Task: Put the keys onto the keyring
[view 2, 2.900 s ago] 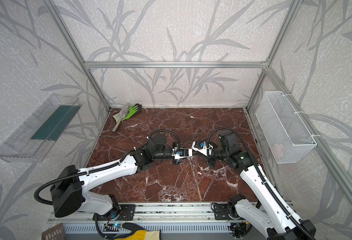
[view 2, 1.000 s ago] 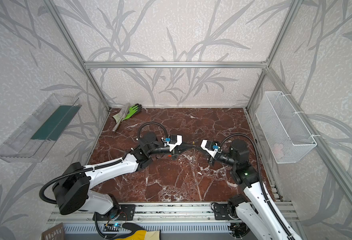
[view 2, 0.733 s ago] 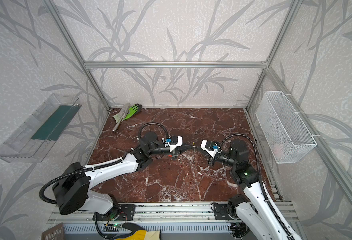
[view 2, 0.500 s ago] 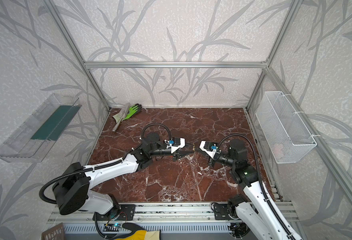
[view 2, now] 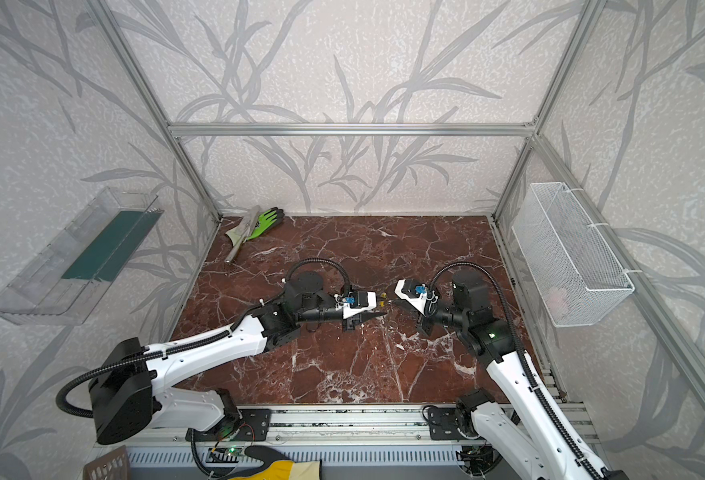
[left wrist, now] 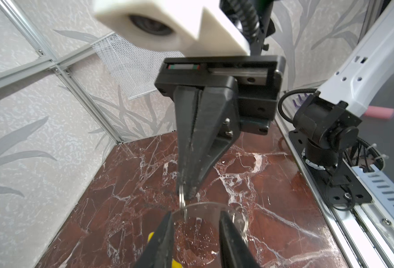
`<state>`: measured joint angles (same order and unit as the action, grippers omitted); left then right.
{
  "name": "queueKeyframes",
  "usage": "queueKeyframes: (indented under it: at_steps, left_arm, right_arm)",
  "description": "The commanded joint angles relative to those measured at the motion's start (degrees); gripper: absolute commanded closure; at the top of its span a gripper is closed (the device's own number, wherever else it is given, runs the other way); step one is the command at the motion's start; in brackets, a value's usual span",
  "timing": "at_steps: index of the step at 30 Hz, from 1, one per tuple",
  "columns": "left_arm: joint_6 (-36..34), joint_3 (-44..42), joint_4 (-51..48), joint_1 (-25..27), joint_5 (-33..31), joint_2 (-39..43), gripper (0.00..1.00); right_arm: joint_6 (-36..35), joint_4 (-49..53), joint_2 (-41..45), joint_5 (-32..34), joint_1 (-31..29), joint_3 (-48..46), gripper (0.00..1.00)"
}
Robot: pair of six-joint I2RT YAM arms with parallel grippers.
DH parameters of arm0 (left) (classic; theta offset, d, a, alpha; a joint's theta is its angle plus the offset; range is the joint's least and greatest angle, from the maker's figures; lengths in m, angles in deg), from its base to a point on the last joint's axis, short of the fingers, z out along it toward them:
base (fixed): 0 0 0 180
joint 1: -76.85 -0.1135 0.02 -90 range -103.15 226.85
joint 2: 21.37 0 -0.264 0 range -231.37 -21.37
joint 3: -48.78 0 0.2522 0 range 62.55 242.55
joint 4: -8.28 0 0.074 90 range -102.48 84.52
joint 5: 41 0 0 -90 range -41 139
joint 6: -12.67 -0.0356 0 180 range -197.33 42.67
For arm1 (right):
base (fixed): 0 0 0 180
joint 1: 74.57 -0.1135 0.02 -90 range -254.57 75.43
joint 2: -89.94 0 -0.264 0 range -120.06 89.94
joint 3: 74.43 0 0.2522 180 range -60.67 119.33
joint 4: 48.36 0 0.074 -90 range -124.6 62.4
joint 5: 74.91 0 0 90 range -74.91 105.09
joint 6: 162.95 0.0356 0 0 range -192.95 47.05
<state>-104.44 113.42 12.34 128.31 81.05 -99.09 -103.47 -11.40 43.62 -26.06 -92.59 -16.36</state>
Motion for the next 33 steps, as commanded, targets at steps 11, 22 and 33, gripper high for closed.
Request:
queueKeyframes:
  at_steps: [11, 22, 33]
  left_arm:
    - [-3.9, 6.6, -7.4, 1.7, -4.9, -2.9, 0.69]
    - [-2.5, 8.9, -7.7, 2.1, -4.3, -5.2, 0.85]
    - [5.5, 5.1, 2.5, -1.2, 3.8, -4.3, 1.00]
  right_arm:
    - [-3.1, 5.9, -1.6, 3.2, -2.2, 4.4, 1.00]
    - [-4.8, 8.2, -2.6, 4.2, -2.9, 5.8, 1.00]
    - [-3.6, 0.2, 2.9, 6.2, -1.6, 0.3, 0.84]
